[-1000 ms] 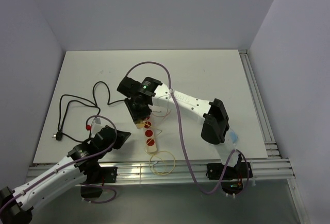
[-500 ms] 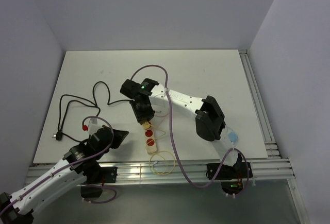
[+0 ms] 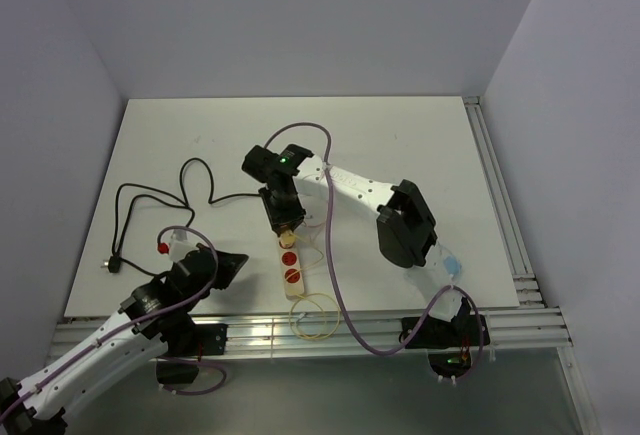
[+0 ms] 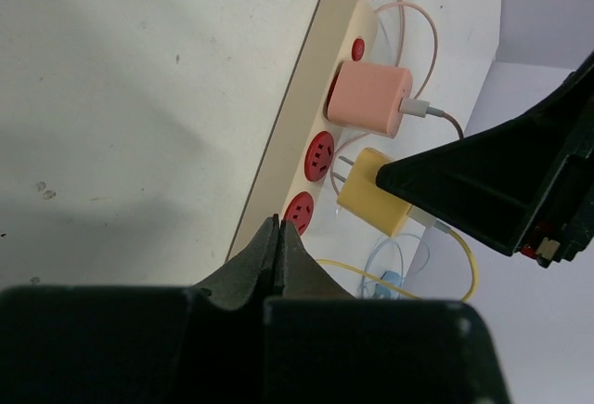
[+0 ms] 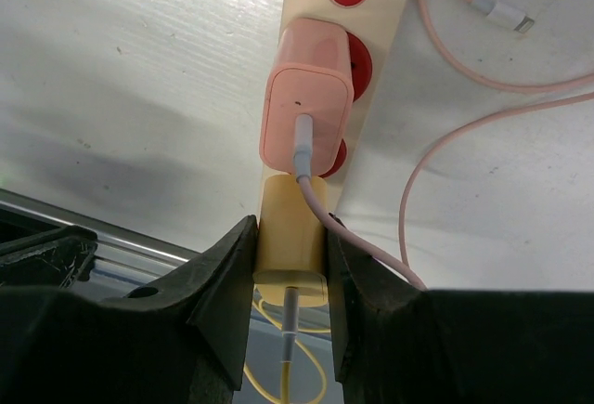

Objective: Insert the plug

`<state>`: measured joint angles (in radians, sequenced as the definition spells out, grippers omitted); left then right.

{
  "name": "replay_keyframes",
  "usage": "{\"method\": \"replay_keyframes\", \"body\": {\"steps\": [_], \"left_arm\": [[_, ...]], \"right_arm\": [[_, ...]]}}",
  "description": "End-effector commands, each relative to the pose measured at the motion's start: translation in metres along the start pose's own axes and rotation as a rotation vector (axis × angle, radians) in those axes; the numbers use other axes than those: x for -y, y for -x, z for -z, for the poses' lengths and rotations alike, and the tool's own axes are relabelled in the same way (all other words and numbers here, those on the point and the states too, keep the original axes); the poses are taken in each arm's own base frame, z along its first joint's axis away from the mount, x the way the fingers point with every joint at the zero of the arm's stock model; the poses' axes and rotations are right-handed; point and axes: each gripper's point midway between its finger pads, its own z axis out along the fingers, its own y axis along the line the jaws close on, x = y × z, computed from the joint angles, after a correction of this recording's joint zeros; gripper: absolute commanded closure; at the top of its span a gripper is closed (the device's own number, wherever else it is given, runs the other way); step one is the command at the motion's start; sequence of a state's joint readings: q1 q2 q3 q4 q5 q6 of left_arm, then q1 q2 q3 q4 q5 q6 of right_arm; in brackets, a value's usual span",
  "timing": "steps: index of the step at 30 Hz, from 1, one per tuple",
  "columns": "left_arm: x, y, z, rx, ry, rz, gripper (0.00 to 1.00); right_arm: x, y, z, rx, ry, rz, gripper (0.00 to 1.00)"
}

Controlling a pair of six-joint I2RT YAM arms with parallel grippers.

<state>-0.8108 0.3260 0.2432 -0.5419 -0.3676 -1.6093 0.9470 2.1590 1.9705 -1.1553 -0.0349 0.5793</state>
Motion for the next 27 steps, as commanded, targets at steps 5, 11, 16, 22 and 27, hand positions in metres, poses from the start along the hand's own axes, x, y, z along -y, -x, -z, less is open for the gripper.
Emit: {"method": "replay_keyframes", "body": {"steps": [5, 11, 16, 22, 27], "left_arm": [[0.021, 0.014, 0.012, 0.049, -0.057, -0.005, 1.00], [0.023, 0.014, 0.014, 0.046, -0.070, 0.005, 1.00], [0.025, 0.013, 0.016, 0.040, -0.079, 0.006, 1.00], [0.026, 0.016, 0.018, 0.048, -0.080, 0.007, 1.00], [0.028, 0.015, 0.019, 0.041, -0.096, 0.015, 1.00]], "right_arm": [[-0.002, 0.007, -0.009, -0.008, 0.009, -0.022, 1.00], [-0.005, 0.011, -0.014, -0.009, 0.021, -0.048, 1.00], [-0.009, 0.014, -0.017, -0.004, 0.037, -0.077, 1.00], [-0.009, 0.009, -0.026, -0.021, 0.043, -0.097, 1.00], [0.003, 0.017, -0.030, 0.015, -0.025, -0.114, 1.00]]}}
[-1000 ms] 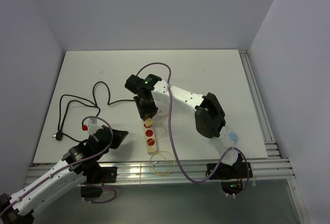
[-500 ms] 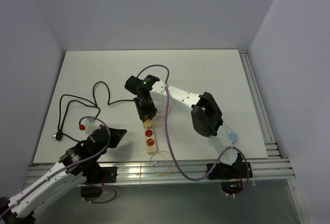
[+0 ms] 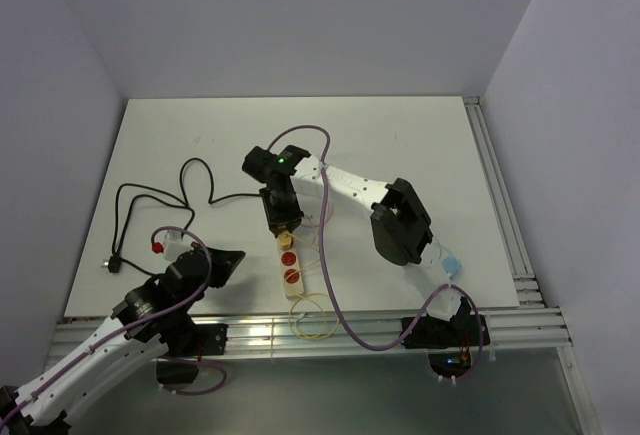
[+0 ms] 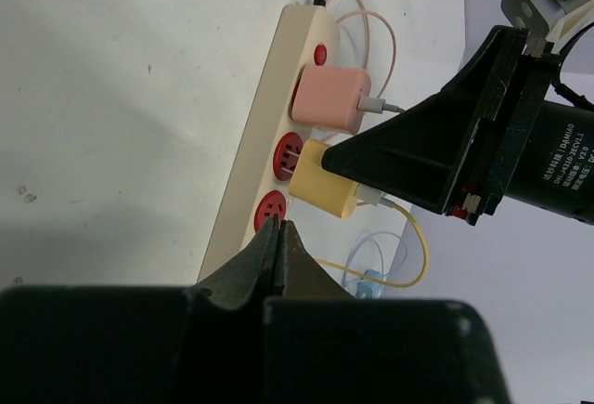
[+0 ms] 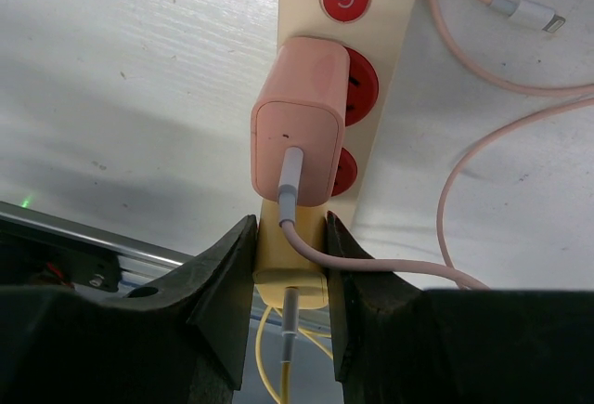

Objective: Insert the plug

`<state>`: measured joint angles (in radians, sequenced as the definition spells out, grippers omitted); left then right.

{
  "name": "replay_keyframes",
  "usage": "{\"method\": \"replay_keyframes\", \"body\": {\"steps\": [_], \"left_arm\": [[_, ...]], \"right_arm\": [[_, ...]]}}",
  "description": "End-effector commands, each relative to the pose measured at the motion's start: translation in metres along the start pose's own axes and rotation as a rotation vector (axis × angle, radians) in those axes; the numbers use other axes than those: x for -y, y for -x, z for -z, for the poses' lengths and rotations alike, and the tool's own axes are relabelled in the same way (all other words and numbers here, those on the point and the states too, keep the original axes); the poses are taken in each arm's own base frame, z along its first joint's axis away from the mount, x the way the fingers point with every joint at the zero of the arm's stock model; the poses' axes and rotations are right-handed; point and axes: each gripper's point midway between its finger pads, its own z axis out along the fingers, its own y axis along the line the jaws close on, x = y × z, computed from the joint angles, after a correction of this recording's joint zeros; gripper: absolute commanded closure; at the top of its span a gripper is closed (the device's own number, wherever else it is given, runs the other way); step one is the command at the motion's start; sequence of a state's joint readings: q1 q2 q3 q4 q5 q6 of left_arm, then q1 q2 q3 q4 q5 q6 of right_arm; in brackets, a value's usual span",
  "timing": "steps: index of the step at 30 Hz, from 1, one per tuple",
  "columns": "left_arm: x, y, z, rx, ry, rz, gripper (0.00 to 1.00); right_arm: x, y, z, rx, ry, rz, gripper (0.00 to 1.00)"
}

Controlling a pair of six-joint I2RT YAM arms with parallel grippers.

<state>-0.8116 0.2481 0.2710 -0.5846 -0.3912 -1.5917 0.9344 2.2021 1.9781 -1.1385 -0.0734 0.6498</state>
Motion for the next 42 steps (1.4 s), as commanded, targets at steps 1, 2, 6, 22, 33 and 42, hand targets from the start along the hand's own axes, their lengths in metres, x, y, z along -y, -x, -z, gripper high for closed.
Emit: {"method": "replay_keyframes", "body": {"steps": [1, 2, 6, 22, 33, 42], "left_arm": [[0.014, 0.006, 0.006, 0.019, -0.037, 0.009, 1.00], [0.014, 0.005, 0.006, 0.016, -0.036, 0.007, 1.00], [0.013, 0.004, 0.005, 0.010, -0.032, 0.002, 1.00], [0.015, 0.005, 0.007, 0.011, -0.041, 0.006, 1.00], [0.014, 0.004, 0.007, 0.008, -0.037, 0.002, 1.00], [0.011, 0.003, 0.007, 0.004, -0.035, 0.008, 1.00]], "right_arm": [[0.010, 0.019, -0.014, 0.065, -0.058, -0.033, 1.00], [0.013, 0.019, -0.014, 0.071, -0.075, -0.034, 1.00], [0.021, 0.015, -0.021, 0.061, -0.094, -0.039, 1.00], [0.030, 0.019, -0.030, 0.179, -0.106, -0.203, 1.00], [0.034, 0.027, -0.015, 0.307, -0.218, -0.172, 1.00], [0.033, 0.020, -0.014, 0.334, -0.214, -0.156, 1.00]]}}
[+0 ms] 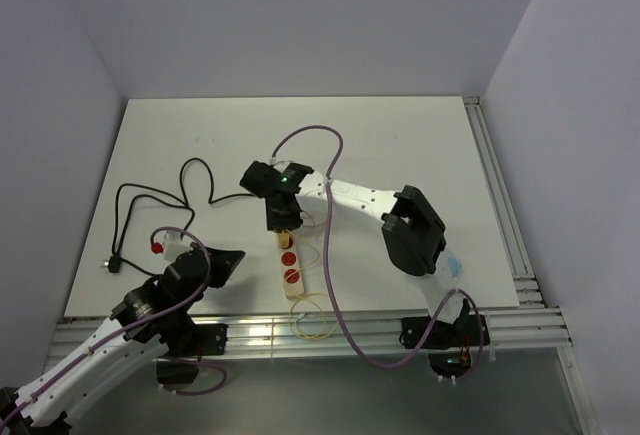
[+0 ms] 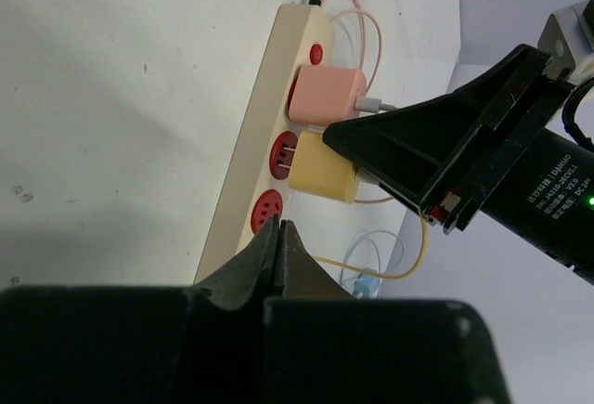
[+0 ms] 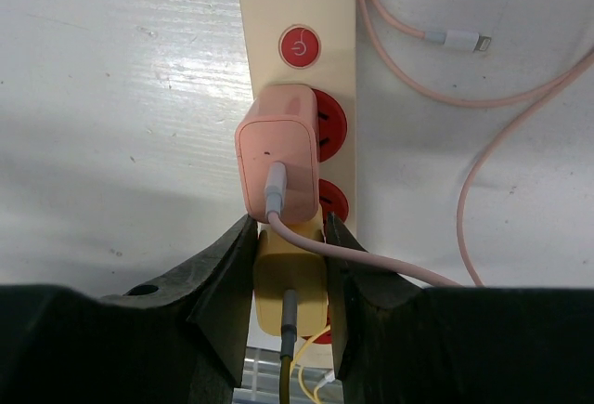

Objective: Insert the plug

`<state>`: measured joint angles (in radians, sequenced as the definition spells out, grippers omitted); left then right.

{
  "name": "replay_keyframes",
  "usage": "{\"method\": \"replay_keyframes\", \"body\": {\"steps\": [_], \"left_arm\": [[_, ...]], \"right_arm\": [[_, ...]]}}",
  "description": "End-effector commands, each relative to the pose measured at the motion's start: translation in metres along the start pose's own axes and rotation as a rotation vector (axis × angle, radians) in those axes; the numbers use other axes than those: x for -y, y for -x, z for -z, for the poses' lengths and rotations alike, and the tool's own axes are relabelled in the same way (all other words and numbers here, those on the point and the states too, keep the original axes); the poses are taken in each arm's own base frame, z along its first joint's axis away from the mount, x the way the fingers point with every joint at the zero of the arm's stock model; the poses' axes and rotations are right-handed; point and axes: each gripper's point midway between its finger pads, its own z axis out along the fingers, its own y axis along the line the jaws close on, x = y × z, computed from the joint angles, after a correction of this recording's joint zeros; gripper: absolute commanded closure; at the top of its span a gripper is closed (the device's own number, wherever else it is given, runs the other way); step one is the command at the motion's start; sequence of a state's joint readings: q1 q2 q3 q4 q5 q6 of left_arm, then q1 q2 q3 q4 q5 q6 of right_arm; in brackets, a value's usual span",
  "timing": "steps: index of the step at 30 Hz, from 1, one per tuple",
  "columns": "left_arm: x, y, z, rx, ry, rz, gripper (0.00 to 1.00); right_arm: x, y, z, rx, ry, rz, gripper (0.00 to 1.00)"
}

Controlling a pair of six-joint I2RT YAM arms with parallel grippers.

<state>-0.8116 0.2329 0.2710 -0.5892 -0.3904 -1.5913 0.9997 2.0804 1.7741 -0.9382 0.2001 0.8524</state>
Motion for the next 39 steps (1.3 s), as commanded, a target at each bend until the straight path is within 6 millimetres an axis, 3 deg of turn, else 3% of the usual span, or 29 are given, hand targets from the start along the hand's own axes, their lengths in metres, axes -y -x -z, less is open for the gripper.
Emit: {"method": "replay_keyframes", "body": {"steps": [1, 16, 26, 30, 34, 39], "left_arm": [[0.009, 0.003, 0.005, 0.004, -0.022, 0.005, 1.00], [0.010, 0.005, 0.006, 0.010, -0.023, -0.002, 1.00], [0.012, 0.003, 0.005, 0.006, -0.025, -0.002, 1.00], [0.013, 0.001, 0.005, -0.002, -0.029, -0.002, 1.00], [0.011, 0.002, 0.005, 0.000, -0.013, -0.010, 1.00], [0.011, 0.004, 0.006, 0.006, -0.023, -0.004, 1.00]], "right_arm": [[0.023, 0.004, -0.015, 0.077, -0.111, 0.011, 1.00], [0.025, 0.006, -0.013, 0.174, -0.109, 0.040, 1.00], [0.033, -0.012, -0.025, 0.119, -0.144, 0.004, 1.00], [0.035, -0.008, -0.030, 0.152, -0.153, -0.015, 1.00], [0.036, 0.005, -0.019, 0.223, -0.143, -0.005, 1.00], [0.024, 0.006, -0.022, 0.218, -0.085, 0.091, 1.00]]}}
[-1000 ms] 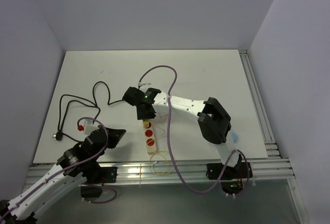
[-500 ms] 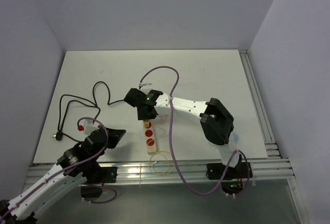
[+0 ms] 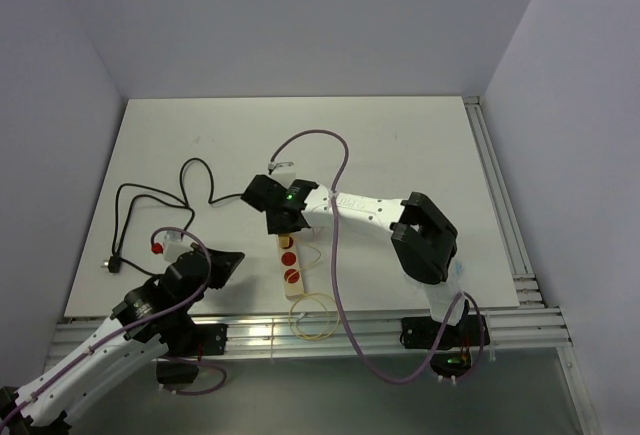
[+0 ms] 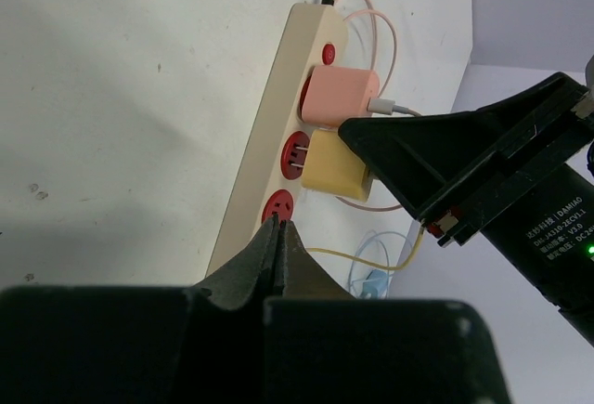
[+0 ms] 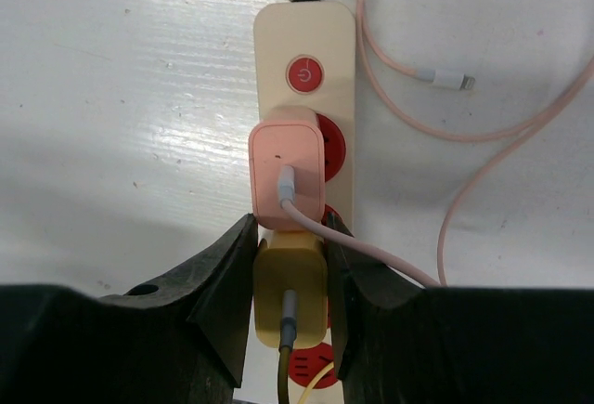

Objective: Insert the plug

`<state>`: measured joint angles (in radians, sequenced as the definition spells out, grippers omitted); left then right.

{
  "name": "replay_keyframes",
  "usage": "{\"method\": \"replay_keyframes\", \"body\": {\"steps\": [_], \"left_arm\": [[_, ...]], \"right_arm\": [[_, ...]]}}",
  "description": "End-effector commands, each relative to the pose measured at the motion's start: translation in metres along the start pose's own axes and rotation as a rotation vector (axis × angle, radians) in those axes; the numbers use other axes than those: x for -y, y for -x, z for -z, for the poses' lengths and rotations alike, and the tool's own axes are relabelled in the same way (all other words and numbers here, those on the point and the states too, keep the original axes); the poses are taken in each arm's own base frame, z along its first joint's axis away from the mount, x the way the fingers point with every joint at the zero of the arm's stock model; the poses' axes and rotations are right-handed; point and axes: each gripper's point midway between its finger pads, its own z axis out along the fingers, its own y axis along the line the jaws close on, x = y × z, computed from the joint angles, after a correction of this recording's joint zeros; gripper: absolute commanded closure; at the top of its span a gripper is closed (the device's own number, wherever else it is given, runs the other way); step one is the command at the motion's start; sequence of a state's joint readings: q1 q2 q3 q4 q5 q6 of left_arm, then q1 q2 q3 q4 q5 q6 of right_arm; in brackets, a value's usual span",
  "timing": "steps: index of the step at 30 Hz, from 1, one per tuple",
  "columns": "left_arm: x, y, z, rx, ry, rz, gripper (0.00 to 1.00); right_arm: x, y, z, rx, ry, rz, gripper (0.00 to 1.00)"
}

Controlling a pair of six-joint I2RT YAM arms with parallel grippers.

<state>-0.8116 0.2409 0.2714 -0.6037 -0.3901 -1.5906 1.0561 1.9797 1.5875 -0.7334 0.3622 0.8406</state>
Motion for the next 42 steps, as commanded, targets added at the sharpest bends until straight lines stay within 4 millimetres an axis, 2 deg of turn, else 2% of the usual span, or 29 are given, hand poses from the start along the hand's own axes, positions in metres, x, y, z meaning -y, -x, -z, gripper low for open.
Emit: {"method": "replay_keyframes", "body": {"steps": [1, 7, 15, 20, 29, 42], "left_arm": [[0.015, 0.004, 0.007, 0.008, -0.042, 0.003, 1.00], [0.013, 0.005, 0.007, 0.009, -0.035, 0.006, 1.00], [0.014, 0.003, 0.006, 0.005, -0.034, -0.002, 1.00], [0.013, 0.003, 0.006, 0.003, -0.028, -0.001, 1.00], [0.013, 0.005, 0.008, 0.011, -0.031, 0.000, 1.00], [0.013, 0.006, 0.008, 0.014, -0.029, -0.007, 1.00]], "right_arm": [[0.020, -0.006, -0.024, 0.012, -0.070, 0.101, 1.00], [0.016, -0.018, -0.028, 0.022, -0.081, 0.170, 1.00], [0.021, -0.026, -0.018, 0.100, -0.082, 0.069, 1.00], [0.024, -0.020, -0.003, 0.142, -0.076, 0.051, 1.00], [0.024, -0.020, -0.005, 0.168, -0.082, 0.058, 1.00], [0.013, -0.011, 0.010, 0.202, -0.036, 0.051, 1.00]]}}
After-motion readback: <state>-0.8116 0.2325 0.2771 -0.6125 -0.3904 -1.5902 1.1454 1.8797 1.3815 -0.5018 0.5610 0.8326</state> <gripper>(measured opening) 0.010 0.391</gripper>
